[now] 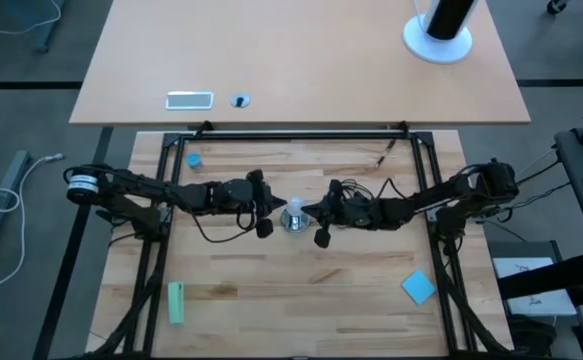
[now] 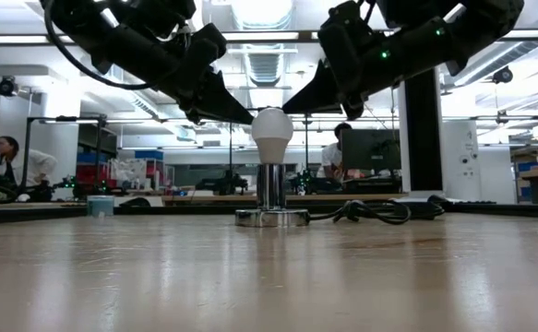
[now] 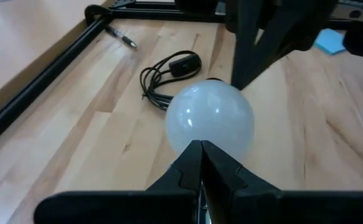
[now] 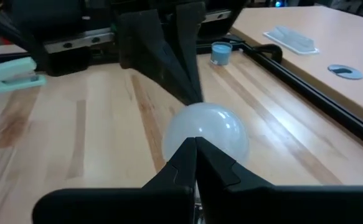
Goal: Screw lightbulb
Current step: Remove the white lightbulb from the metal lamp
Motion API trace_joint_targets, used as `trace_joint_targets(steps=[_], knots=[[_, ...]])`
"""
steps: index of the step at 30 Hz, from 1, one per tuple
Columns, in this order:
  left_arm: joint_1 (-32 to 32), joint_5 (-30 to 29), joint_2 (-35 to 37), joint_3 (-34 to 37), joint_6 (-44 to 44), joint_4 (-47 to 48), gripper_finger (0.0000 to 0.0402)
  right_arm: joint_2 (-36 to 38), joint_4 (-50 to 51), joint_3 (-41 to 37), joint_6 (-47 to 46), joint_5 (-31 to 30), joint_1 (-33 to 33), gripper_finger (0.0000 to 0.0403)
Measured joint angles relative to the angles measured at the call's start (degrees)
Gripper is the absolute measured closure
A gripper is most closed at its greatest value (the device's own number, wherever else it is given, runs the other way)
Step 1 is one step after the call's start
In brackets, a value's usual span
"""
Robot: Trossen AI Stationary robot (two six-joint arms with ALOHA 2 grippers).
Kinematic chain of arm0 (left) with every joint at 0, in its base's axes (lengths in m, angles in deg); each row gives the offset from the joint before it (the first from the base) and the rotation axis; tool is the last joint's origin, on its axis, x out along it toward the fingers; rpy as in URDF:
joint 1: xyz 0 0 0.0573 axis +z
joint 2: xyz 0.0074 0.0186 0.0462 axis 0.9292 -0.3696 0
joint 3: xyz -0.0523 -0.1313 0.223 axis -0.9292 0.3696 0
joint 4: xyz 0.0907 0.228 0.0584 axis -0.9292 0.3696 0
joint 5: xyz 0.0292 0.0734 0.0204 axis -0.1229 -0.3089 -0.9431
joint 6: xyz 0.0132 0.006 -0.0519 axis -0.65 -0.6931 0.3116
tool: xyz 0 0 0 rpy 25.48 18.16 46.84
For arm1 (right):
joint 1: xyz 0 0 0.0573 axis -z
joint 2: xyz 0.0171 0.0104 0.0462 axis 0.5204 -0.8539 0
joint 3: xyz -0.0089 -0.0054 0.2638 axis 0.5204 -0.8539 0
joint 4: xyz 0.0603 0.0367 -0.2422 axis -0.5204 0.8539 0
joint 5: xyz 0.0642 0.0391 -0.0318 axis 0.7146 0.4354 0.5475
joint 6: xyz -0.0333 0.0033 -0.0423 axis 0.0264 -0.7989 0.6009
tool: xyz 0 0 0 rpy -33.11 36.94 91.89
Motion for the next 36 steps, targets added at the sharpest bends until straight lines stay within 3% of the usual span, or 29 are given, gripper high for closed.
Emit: trace_joint_targets(steps=[28, 36], knots=[[-1.87, 1.91, 0.23, -0.02, 2.67, 0.73, 0.0401, 2.27, 2.21, 0.0, -0.85, -0.27, -1.83, 0.0403], [-1.82, 1.12, 0.31, -0.11, -3.05, -8.39, 0.0401, 2.27, 1.99, 0.0, -0.36, 0.57, -1.74, 0.0403]])
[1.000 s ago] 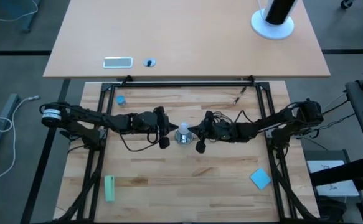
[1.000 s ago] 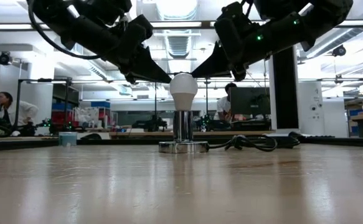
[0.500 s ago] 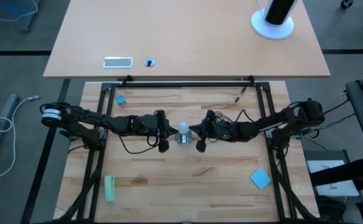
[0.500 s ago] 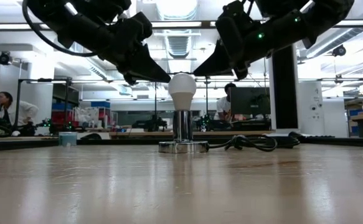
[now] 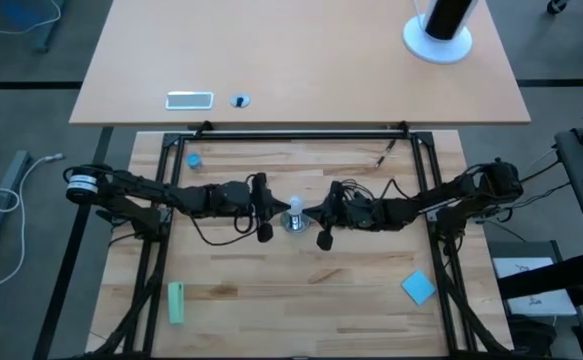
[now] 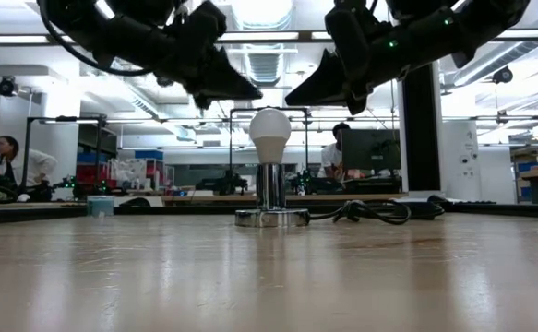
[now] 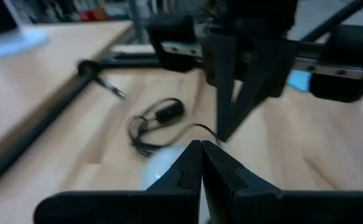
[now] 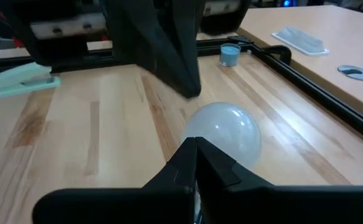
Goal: Screw lightbulb
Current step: Remove the white lightbulb from the metal lamp
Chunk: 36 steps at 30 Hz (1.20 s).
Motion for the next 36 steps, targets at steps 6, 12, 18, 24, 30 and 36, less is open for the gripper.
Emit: trace_joint_targets(steps=[6, 12, 18, 24, 30, 36], knots=[[0.74, -7.81, 0.0, 0.16, -3.8, 0.32, 0.0401, -0.12, -0.08, 0.0, 0.71, -0.03, 0.37, 0.0403], [2.26, -7.99, -0.99, 1.09, -1.2, 1.23, 0.0401, -2.25, -1.03, 0.0, 1.09, -0.05, 0.89, 0.0403], [2.25, -6.0, -2.58, 1.19, 1.08, 0.97, 0.0401, -4.24, -1.51, 0.0, -0.07, -0.35, 0.85, 0.0403], [2.15, -5.92, -2.69, 1.18, 2.48, 1.24, 0.0401, -4.16, -1.26, -0.04, -0.2, -2.22, 0.91, 0.0403], [2.08, -4.68, -2.56, 1.11, 4.75, 2.55, 0.0401, -4.15, -0.95, -0.07, -0.25, -3.44, 1.1, 0.0403], [1.54, -4.34, -2.32, 1.09, 5.9, 3.38, 0.0401, -4.11, -0.66, -0.07, -0.29, -5.0, 1.13, 0.0403]])
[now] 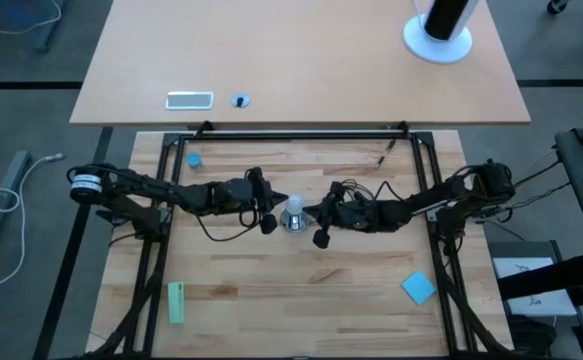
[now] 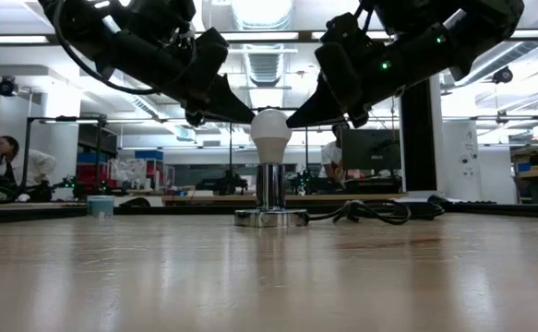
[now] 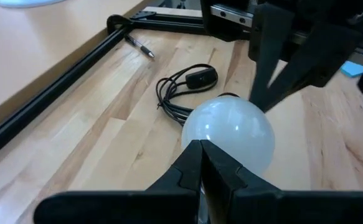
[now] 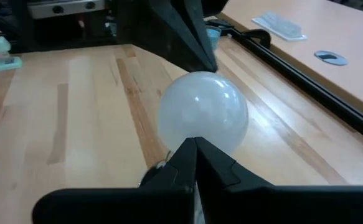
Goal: Screw lightbulb
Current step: Remove the white lightbulb from the metal lamp
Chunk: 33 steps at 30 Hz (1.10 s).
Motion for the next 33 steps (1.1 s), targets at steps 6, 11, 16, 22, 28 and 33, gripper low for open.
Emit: trace_joint_targets(steps=[6, 11, 16, 22, 28, 33], knots=[[-0.56, 1.28, 0.57, 0.04, 0.02, 0.52, 0.0402, 0.02, 0.2, -0.07, 0.04, -0.82, 0.2, 0.0403], [-0.86, 4.43, 0.56, 0.04, 0.11, 0.61, 0.0401, 0.04, -0.15, -0.09, 0.04, -3.09, 0.54, 0.0403], [-1.02, 5.27, 0.46, 0.04, 0.18, 1.27, 0.0401, 0.13, -0.48, 0.02, 0.04, -2.56, 0.63, 0.0403], [-1.01, 3.51, 0.43, 0.29, 0.13, 3.09, 0.0401, 1.4, 0.35, 0.02, 0.0, -1.36, 0.57, 0.0403], [-0.92, 1.85, 0.61, 0.25, 0.07, 2.46, 0.0401, 3.54, 1.87, 0.06, -0.02, -0.97, 0.5, 0.0403], [-0.91, 1.8, 0.72, 0.01, 0.0, 2.08, 0.0401, 4.21, 2.26, 0.11, -0.04, -1.02, 0.31, 0.0403]])
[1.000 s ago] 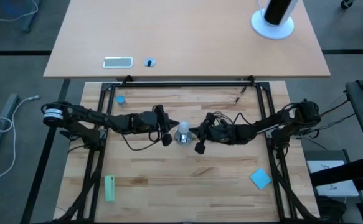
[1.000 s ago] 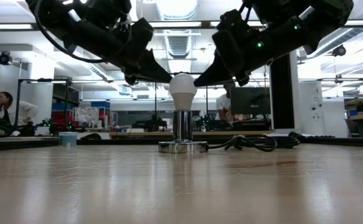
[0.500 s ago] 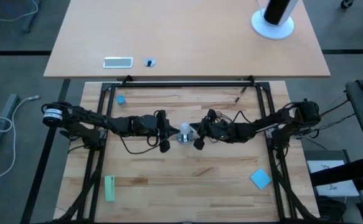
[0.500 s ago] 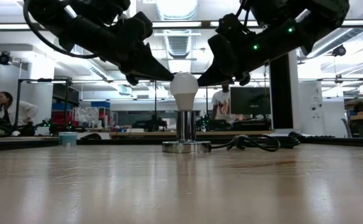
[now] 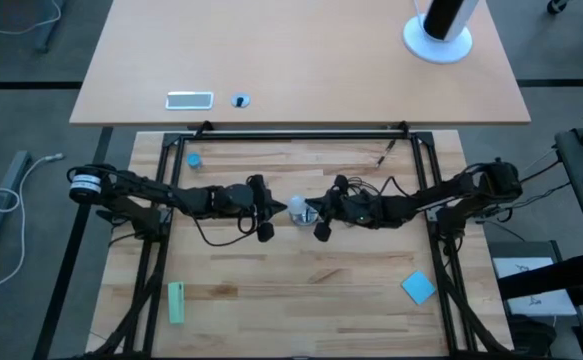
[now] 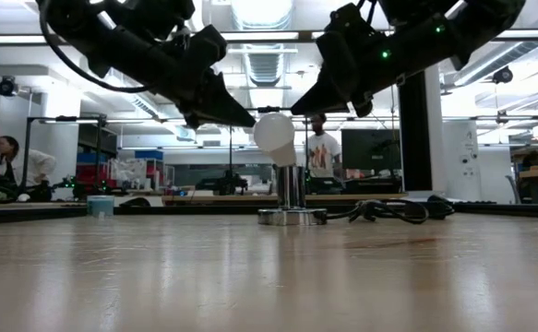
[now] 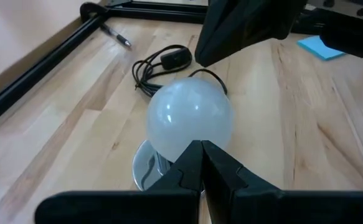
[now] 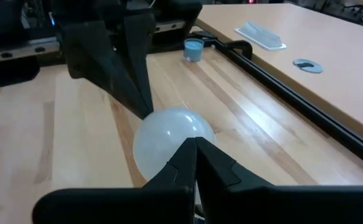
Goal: Screw lightbulb
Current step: Remove the white lightbulb from the metal lamp
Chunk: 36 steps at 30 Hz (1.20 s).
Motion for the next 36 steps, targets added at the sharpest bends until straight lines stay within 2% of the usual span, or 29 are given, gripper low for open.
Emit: trace_joint_targets(steps=[6, 13, 27, 29, 30, 33, 36], knots=[[0.0, -0.03, 0.18, -0.22, -0.01, 1.26, 0.0402, 0.01, 1.12, 0.0, -1.02, -0.32, 0.02, 0.0403], [0.0, -0.05, 0.53, -0.25, 1.51, 10.09, 0.0402, 0.01, 8.55, 0.0, -3.49, -0.43, 0.02, 0.0403], [0.02, -0.01, -0.24, -0.25, 1.36, 10.33, 0.0401, 0.01, 10.0, 0.0, -1.88, 2.29, 0.17, 0.0403], [-0.02, 0.84, -0.24, -0.25, 1.47, 10.42, 0.0401, 0.01, 10.0, -0.02, -0.95, 6.35, 0.22, 0.0403], [0.0, 1.89, -0.24, -0.25, 1.61, 10.62, 0.0402, 0.01, 10.0, -0.02, 0.17, 10.81, 0.22, 0.0403], [-0.02, 5.14, -0.25, -0.25, 1.86, 11.09, 0.0401, -0.33, 9.93, -0.02, 3.08, 30.34, 0.0, 0.0403], [-0.07, 7.13, -0.25, -0.25, 2.28, 10.99, 0.0401, -2.63, 10.16, -0.04, 2.26, 38.3, -0.27, 0.0403]])
